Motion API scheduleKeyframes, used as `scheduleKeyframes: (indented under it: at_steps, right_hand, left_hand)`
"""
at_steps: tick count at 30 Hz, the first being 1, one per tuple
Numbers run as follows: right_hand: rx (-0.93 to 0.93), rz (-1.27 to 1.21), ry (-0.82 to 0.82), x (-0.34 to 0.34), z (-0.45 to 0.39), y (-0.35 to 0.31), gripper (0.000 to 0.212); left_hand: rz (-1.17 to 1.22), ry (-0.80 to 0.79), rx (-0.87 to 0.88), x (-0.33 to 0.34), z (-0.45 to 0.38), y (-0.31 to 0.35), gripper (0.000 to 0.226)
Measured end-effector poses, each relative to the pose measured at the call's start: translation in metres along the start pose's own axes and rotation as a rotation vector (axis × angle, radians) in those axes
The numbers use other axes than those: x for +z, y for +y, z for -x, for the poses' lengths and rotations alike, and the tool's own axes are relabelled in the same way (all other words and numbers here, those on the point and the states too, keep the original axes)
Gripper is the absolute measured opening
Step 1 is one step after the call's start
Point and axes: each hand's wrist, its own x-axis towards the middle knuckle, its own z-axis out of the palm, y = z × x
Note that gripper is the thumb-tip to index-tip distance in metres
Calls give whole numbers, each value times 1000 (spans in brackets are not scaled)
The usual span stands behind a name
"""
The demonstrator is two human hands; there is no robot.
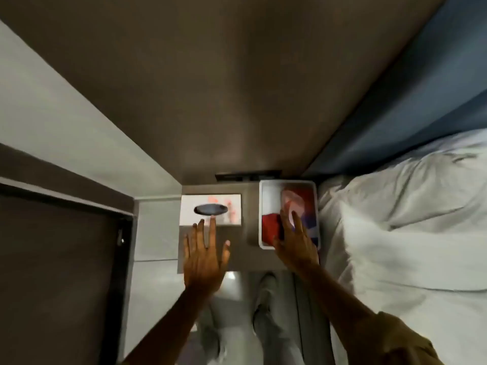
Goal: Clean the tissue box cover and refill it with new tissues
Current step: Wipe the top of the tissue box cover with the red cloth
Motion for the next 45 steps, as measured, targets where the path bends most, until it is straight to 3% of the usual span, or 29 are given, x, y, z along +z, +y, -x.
scheduleKeyframes:
  at_steps: [4,6,10,16,26,31,37,41,45]
  right_hand:
    - [70,-1,-121,78,-53,35,72]
    - [94,-23,-106,112,-82,49,70]
    - [93,55,-106,152,-123,66,78]
    - [138,184,-140,195,-157,72,80]
    - [245,254,63,217,-181,71,70]
    - [210,260,216,226,-183,74,56]
    - [176,20,402,222,-163,68,54]
    - [140,-106,610,208,-143,33,53]
    - [-15,-164,549,202,-159,-25,61]
  left_hand:
    - [46,-39,-28,85,-16,-2,71]
    - [85,-70,2,127,-30,-2,72]
    - [74,-108,102,192,-55,-7,72]
    - [100,-111,119,270,-81,-24,70]
    - [19,16,154,344,-99,-43,74]
    - [37,67,152,358,-100,-45,74]
    - [180,59,169,323,-94,-45,67]
    - [336,243,194,268,-97,-79,56]
    - [239,349,94,208,-148,-125,54]
